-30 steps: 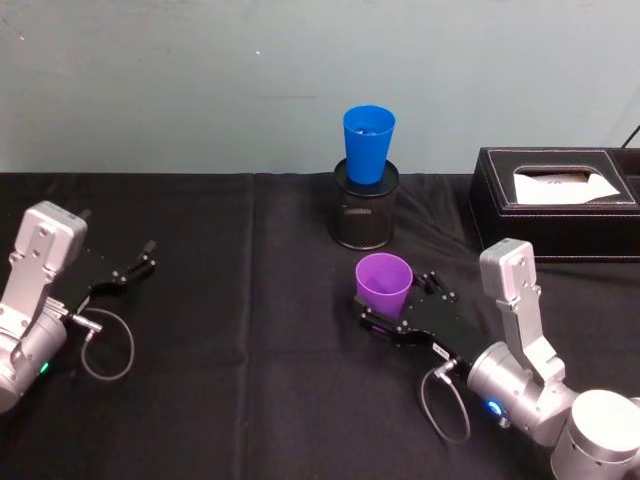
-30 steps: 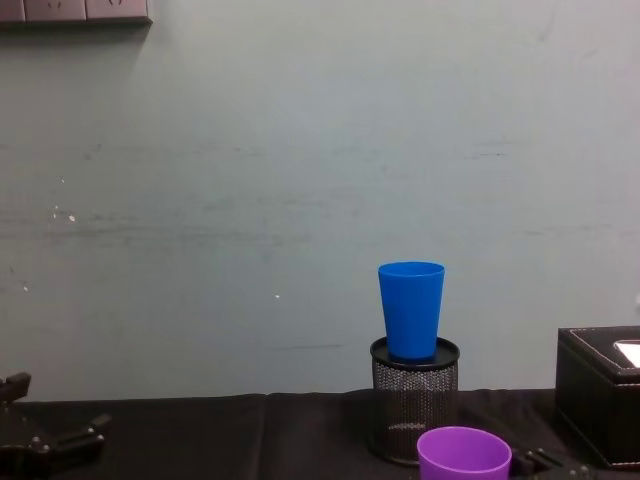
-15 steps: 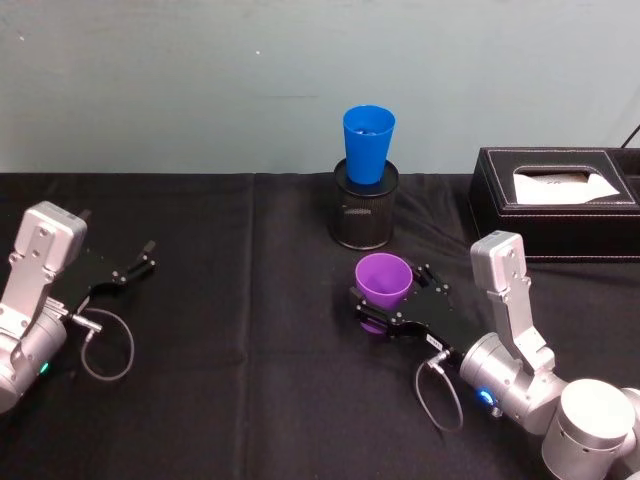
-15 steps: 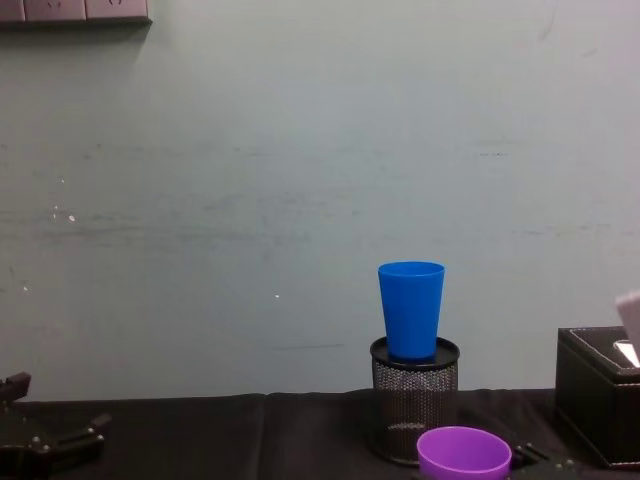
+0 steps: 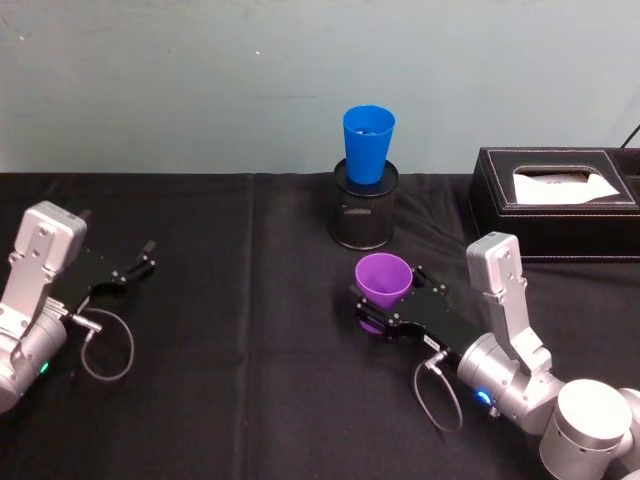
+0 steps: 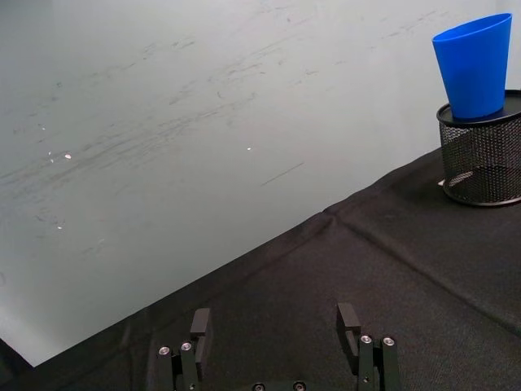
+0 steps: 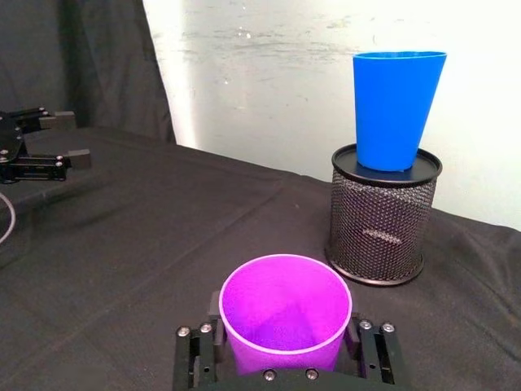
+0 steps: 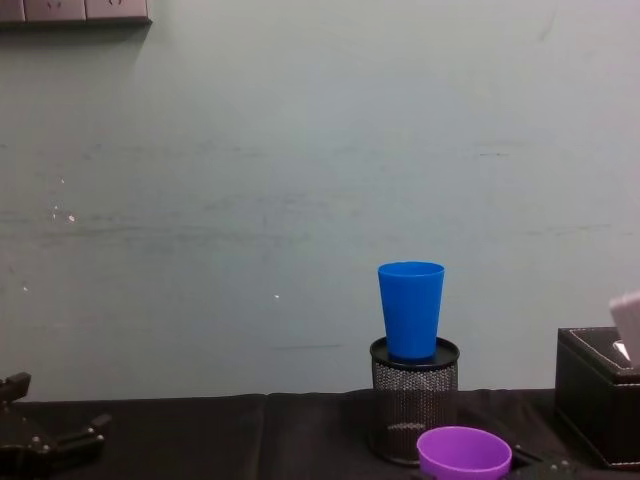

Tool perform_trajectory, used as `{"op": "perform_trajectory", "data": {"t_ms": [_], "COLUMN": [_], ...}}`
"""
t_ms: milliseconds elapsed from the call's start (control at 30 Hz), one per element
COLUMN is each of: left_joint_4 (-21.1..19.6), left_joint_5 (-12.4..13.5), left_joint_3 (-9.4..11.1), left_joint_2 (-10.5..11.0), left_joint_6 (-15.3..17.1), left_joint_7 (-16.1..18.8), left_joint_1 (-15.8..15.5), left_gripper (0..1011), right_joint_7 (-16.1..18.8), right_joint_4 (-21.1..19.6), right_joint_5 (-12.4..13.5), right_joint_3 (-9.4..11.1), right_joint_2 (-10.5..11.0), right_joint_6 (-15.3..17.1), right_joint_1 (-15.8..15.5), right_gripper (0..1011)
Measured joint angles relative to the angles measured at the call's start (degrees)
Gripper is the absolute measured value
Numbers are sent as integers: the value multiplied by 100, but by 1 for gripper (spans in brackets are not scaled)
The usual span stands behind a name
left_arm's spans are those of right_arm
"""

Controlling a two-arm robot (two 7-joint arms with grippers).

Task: Pick up one cup with a gripper and tap it against the other cup.

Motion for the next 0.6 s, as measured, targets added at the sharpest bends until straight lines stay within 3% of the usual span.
{"op": "perform_trajectory", "data": {"t_ms": [200, 367, 600], "left_joint_4": [0, 0, 0], "left_joint_5": [0, 0, 0], "left_joint_3": [0, 0, 0], "left_joint_2": [0, 0, 0], "left_joint_6": [0, 0, 0], "left_joint_7": [0, 0, 0], "left_joint_1": [0, 0, 0], "left_gripper": [1000, 1000, 1000], "right_joint_7": [2, -2, -33], "right_joint_4": [-79, -525, -1259], "right_joint_5": [-65, -60, 41], "right_joint_3": [69, 225, 452], "right_joint_2": [-20, 37, 165], "right_joint_6": [56, 244, 827], "right_joint_1": [-46, -164, -252], "right_gripper": [756, 734, 718]}}
